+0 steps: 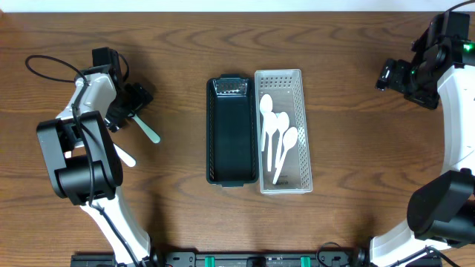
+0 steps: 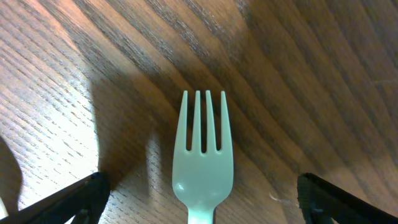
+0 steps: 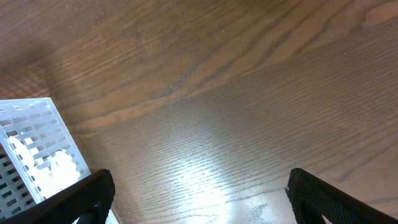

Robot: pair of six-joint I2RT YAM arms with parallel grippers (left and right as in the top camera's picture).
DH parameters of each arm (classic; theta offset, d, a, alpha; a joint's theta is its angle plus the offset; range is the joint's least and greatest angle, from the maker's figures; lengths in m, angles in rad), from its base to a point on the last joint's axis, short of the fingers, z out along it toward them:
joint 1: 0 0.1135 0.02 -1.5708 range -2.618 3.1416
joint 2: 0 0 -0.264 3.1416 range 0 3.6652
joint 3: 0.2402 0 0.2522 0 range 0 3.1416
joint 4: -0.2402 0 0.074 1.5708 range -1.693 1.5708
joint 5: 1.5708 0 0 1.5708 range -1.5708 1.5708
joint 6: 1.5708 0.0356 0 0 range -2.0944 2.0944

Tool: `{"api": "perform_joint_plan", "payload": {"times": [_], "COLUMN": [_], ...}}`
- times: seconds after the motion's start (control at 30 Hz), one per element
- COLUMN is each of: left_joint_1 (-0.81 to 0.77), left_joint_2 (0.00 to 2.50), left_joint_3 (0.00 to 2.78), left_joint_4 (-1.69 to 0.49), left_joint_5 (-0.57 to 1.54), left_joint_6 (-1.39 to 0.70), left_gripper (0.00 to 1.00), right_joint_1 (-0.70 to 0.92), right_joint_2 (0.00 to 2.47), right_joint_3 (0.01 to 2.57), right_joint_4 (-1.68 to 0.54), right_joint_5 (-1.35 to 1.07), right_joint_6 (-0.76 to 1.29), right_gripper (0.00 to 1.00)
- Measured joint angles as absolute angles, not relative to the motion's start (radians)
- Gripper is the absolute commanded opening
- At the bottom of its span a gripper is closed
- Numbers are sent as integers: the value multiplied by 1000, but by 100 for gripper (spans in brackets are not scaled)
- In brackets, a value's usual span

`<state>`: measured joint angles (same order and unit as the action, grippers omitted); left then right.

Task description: Pack container

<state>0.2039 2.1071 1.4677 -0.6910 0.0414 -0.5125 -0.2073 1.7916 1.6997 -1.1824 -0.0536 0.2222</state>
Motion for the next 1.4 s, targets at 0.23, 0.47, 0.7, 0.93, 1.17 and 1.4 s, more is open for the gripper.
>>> {"api": "perform_joint_plan", "payload": {"times": [0.23,0.47,0.7,0.93,1.17,1.4], "left_joint_1": [204,206,206,206,168,-23], "left_joint_2": [2111,2114,2115,2115,2056,1722], "left_joint_3": [1469,1470,1470,1470,1466,1465], "left_joint_4": [-683,-671,-651,-649,-741,-877], "left_joint_5": [30,23,24,27,28,32], "left_joint_6": [-498,-499,-497,-497,-494,-466], "left_gripper": [72,31,19,10,8,8], "right_joint_1": [-207,-207,-207,-207,-207,-207], "right_joint_2": [1792,1792,1792,1792,1792,1792], "right_joint_3": [1700,1700,1700,1700,1700,1700], "right_joint_4": [-1187,-1193,-1194,-1193,-1193,-1182], "right_joint_5": [-54,-54,-54,-54,-54,-54], "right_joint_6": [222,222,222,222,222,222], "right_gripper": [91,91,91,91,91,92]}}
